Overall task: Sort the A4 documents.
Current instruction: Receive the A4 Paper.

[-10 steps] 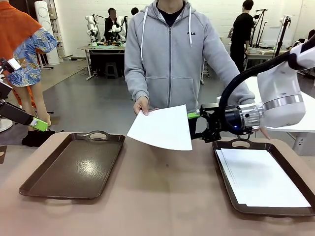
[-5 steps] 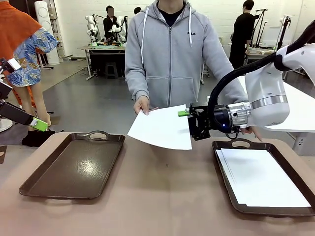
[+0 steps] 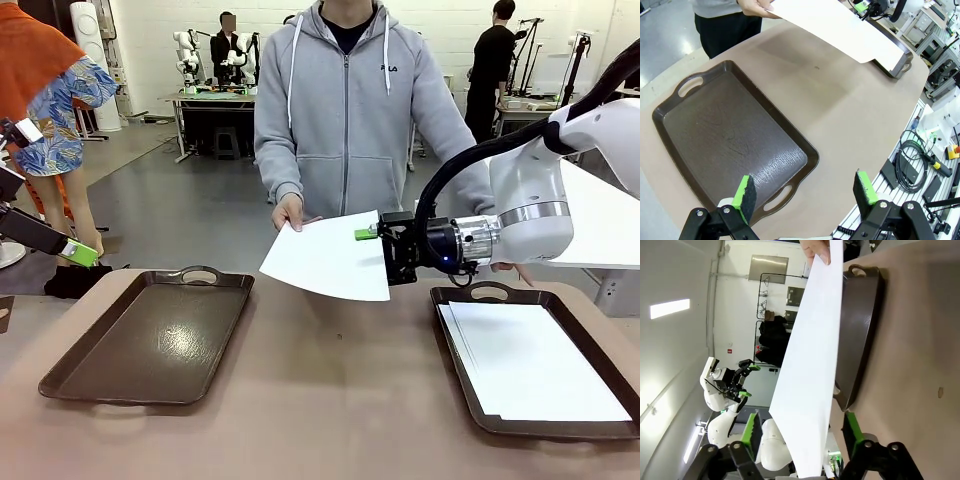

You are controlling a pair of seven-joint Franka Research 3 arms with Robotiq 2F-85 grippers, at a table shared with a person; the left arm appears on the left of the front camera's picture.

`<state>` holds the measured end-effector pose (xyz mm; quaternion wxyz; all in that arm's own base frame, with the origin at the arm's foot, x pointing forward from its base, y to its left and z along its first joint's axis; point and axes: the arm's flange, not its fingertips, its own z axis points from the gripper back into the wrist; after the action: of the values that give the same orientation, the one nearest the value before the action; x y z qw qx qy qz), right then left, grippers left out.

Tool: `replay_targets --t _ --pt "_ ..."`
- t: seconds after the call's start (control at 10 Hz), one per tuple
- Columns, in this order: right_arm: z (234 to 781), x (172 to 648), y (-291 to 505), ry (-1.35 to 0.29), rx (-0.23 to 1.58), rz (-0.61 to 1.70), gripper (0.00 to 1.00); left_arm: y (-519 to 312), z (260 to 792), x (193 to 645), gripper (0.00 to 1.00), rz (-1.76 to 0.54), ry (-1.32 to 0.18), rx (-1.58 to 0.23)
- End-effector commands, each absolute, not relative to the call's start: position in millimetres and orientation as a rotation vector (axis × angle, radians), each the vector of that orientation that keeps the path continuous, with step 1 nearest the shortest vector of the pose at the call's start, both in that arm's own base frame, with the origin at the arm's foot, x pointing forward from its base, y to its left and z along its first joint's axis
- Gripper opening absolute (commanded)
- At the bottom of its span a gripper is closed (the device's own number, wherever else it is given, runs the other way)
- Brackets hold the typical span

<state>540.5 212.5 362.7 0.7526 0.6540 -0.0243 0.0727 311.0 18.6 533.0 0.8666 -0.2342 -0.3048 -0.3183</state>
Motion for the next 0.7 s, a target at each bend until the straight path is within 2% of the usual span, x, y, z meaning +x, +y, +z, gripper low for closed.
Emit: replay_targets --t 0.0,0.1,0.2,0.3,0.4,0.5,0.6 --pt "362.1 544.5 218.4 -0.081 1.448 0.18 0.65 20.7 531.8 311.8 1.0 -0.679 -0.646 -0.508" --pt "362.1 545.6 217.6 -0.086 1.45 0.18 0.76 20.7 531.8 311.8 1.0 -0.679 -0.646 -0.508" --pt "362.4 546.6 215.9 -0.088 1.451 0.178 0.47 20.7 531.8 311.8 1.0 -0.679 -0.646 -0.508" --pt "362.6 547.5 213.8 -0.091 1.45 0.174 0.59 20.7 531.8 311.8 1.0 -0.679 -0.646 -0.508" --pt "362.8 548.6 211.8 -0.09 1.453 0.168 0.29 20.7 531.8 311.8 1.0 -0.679 -0.646 -0.508" --pt "363.1 549.2 211.3 -0.09 1.451 0.17 0.41 20.7 531.8 311.8 1.0 -0.679 -0.646 -0.508" --pt "363.3 549.8 210.9 -0.092 1.441 0.174 0.11 20.7 531.8 311.8 1.0 -0.679 -0.646 -0.508"
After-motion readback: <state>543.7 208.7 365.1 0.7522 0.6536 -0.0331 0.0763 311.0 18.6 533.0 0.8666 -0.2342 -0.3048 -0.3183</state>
